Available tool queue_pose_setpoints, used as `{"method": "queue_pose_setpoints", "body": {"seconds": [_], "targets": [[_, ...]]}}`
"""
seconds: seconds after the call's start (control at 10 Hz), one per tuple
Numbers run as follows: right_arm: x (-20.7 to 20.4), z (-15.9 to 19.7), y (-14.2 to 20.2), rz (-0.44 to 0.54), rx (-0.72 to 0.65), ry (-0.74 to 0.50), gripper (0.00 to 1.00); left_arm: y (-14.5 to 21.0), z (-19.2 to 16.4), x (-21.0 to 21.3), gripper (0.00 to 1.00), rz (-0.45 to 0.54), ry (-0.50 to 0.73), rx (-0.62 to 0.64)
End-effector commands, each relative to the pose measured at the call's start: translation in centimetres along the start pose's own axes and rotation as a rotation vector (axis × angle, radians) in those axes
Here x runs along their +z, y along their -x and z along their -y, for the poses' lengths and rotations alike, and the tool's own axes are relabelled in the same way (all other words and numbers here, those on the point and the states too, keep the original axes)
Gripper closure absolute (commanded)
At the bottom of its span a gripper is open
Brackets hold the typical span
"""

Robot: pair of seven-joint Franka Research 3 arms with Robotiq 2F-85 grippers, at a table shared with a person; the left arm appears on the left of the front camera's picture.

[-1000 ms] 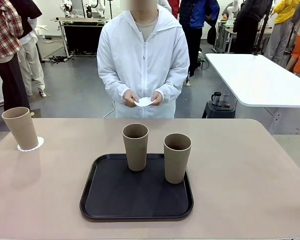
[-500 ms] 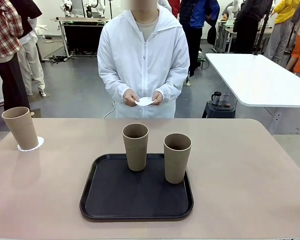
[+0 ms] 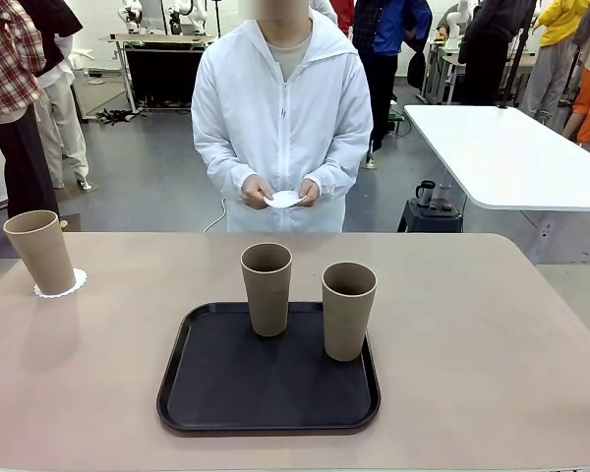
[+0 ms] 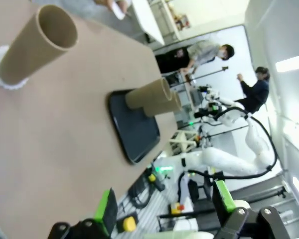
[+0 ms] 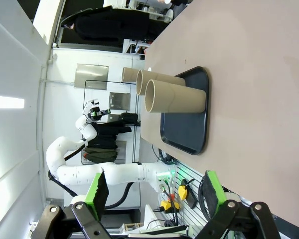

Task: Place coasters on the table and set cups on them.
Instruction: Take one Reusable plastic cup from the Flat Tray and place it on a coaster set by the human.

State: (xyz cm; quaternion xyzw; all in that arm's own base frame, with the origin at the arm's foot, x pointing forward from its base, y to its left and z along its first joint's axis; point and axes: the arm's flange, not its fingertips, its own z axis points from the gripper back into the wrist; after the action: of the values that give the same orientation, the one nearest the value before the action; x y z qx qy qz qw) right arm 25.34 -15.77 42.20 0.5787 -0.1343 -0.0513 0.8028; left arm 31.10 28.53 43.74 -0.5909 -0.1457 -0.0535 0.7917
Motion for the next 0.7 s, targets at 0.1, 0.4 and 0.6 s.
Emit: {"method": "queue_pose_setpoints", "body": {"seconds": [0.1, 0.4, 0.6], "targets": [[0.02, -0.06, -0.05, 0.002, 0.001, -0.014, 0.00, -0.42, 0.28, 0.68, 0.00, -0.026, 0.053, -0.092], [0.02, -0.06, -0.05, 0.002, 0.001, -0.014, 0.00, -0.27, -0.45, 0.34, 0.00, -0.008, 0.006, -0.014], [0.02, -0.06, -0.05, 0.002, 0.001, -0.014, 0.00, -0.27, -0.45, 0.34, 0.00, -0.008, 0.006, -0.014]]}}
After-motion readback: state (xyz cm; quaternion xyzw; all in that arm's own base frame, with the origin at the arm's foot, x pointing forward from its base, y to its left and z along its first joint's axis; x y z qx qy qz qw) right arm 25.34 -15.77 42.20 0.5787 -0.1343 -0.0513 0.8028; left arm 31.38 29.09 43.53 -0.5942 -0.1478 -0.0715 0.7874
